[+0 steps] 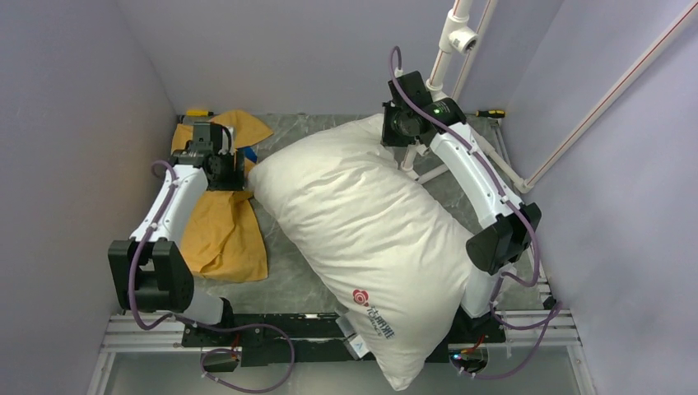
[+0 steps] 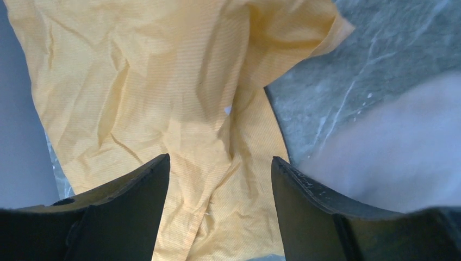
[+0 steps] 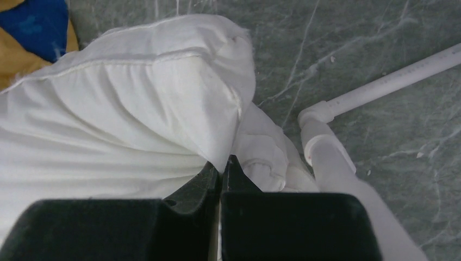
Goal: Put the pillow into the pillowcase
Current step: Stuff the pillow into the pillowcase.
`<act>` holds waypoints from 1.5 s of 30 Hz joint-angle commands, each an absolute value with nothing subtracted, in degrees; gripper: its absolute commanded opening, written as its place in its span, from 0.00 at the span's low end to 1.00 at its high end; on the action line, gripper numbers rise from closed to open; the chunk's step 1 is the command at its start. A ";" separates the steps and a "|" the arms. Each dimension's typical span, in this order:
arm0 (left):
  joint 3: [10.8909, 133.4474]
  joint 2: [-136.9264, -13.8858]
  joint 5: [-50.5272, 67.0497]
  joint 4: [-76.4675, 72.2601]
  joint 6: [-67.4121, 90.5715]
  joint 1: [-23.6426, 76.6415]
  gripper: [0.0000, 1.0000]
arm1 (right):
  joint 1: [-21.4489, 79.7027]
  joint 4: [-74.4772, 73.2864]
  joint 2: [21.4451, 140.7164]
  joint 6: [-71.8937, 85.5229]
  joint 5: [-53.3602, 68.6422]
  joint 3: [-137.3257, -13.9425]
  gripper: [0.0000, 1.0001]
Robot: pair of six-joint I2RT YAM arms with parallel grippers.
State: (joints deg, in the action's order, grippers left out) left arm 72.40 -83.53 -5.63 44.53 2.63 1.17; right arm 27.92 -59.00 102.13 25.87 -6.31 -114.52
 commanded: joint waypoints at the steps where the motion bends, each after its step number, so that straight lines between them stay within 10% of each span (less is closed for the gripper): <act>1: 69.71 -86.72 -8.59 45.10 4.03 1.23 0.72 | 23.35 -58.50 101.08 28.12 -8.64 -116.23 0.00; 6: 71.83 -96.75 -11.18 41.82 6.57 1.23 0.59 | 22.32 -57.98 101.00 27.39 -5.26 -115.84 0.00; 11: 81.91 -104.33 -14.30 45.55 7.76 0.15 0.00 | 22.13 -57.34 99.88 26.58 -2.64 -114.42 0.00; 24: 94.56 -81.12 -12.30 56.87 18.87 0.09 0.00 | 21.68 -57.93 101.88 18.94 12.70 -116.02 0.00; 45: 99.81 -80.30 -2.95 61.44 23.33 -1.48 0.00 | 34.55 -38.17 102.29 30.79 29.28 -112.14 0.00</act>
State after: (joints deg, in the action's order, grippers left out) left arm 97.97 -81.28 -4.82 61.01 21.06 -1.26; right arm 32.29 -44.82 102.50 24.60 21.61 -110.76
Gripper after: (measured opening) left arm 0.009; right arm 0.028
